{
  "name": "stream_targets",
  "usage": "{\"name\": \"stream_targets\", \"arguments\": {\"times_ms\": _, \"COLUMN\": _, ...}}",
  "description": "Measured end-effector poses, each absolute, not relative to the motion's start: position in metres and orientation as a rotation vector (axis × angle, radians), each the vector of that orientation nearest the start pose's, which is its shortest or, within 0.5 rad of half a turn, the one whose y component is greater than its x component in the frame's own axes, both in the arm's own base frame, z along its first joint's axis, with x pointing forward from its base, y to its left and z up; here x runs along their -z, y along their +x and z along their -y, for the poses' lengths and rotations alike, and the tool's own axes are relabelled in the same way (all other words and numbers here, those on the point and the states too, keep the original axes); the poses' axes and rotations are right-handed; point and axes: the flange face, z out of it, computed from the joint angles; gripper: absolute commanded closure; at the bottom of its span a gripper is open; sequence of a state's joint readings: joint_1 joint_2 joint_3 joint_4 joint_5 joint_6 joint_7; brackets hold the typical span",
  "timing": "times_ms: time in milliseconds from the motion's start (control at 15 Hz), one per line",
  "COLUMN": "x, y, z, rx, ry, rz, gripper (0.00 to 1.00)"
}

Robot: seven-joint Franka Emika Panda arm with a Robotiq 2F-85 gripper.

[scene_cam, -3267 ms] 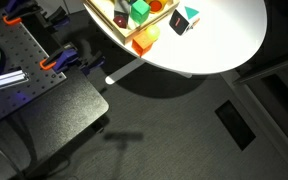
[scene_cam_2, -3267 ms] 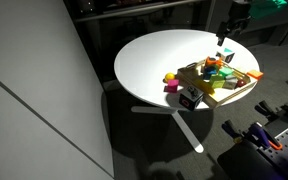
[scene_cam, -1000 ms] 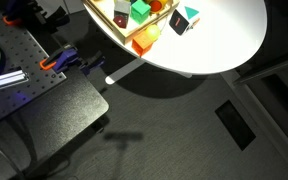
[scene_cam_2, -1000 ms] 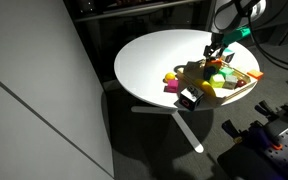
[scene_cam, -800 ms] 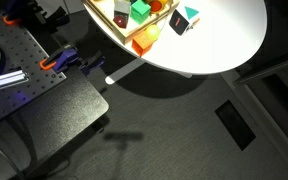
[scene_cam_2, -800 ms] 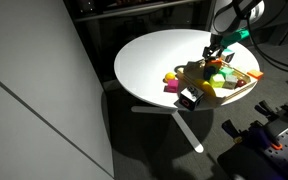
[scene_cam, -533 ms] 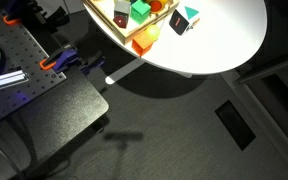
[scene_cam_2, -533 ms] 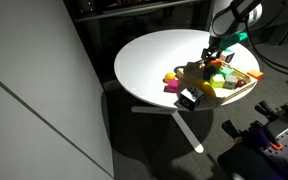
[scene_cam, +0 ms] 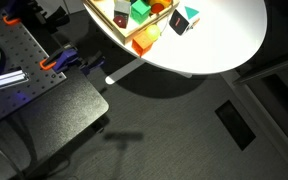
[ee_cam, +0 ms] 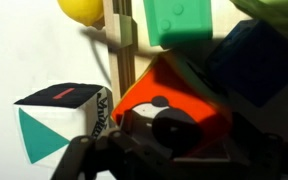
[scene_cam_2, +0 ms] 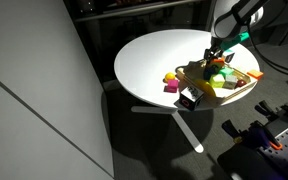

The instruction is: Pick up the block with the number six on it from the tray and put it on the table

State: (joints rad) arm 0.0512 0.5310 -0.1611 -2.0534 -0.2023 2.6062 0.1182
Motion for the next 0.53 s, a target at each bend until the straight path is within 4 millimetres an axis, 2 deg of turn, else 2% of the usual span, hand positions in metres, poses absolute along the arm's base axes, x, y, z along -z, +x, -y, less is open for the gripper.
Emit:
{"name": "stream_targets", "arguments": {"times_ms": 200, "x": -0.1804, "y": 0.5925, "z": 0.0609, "rx": 0.050, "ry": -3.358, "rz": -0.071, "gripper": 0.56}}
{"name": "stream_targets", "arguments": {"times_ms": 533, "x": -0.1881, "y": 0.5961, "z": 0.0583, "rx": 0.075, "ry": -3.365, "rz": -0.123, "gripper": 0.90}}
